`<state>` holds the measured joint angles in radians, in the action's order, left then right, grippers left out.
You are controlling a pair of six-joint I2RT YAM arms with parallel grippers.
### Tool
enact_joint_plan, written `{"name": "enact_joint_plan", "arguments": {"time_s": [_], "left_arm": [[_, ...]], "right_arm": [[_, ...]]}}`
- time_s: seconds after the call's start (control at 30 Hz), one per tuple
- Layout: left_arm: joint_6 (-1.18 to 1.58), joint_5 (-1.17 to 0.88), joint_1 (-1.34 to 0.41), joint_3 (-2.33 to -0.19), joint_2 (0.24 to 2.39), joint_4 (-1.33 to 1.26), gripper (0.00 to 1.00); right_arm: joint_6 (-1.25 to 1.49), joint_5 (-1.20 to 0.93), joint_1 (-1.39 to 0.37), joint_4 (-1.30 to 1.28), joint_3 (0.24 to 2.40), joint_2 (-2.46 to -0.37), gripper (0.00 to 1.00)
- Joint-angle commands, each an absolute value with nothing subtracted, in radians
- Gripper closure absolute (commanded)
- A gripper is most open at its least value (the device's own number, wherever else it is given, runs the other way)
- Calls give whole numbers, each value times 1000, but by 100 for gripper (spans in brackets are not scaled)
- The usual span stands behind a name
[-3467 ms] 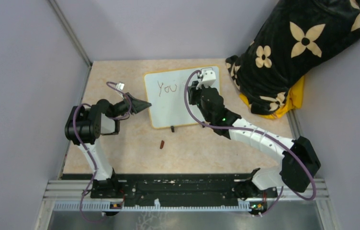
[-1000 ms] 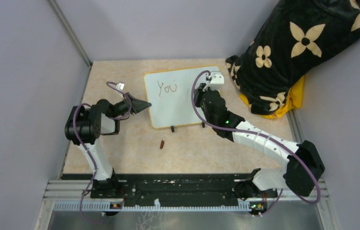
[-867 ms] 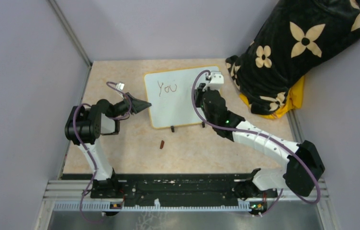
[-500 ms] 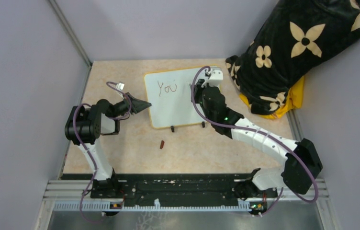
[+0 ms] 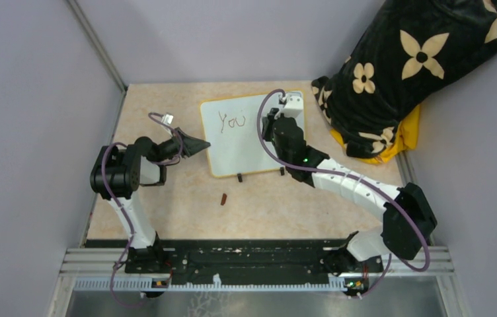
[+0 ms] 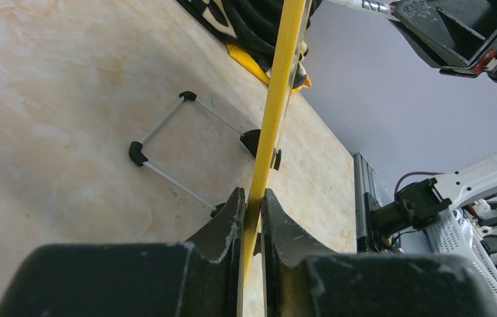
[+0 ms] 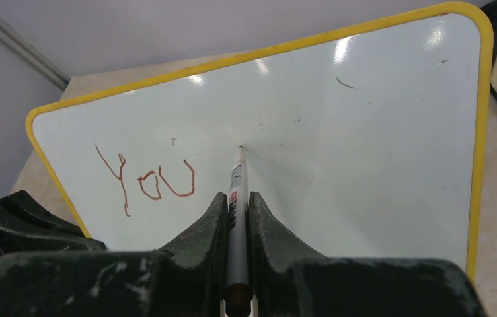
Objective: Write a sentence on the whiteboard
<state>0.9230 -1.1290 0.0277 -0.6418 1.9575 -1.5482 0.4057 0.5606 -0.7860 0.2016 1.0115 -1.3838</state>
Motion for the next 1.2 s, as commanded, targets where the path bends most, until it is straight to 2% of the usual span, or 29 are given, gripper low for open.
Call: {"name": "enact_joint_plan", "arguments": {"time_s": [0.0, 0.67, 1.17], "left_arm": [[920, -1135, 10, -629, 1982, -1791, 100], [921, -1135, 6, -630, 1978, -1790, 100], [922, -1135, 4, -628, 1977, -1791, 100]], "right_arm": [[422, 599, -774, 259, 1068, -1395, 100], [423, 516, -771, 219, 1091, -1442, 100], [422, 507, -771, 150, 1029, -1406, 100]]}}
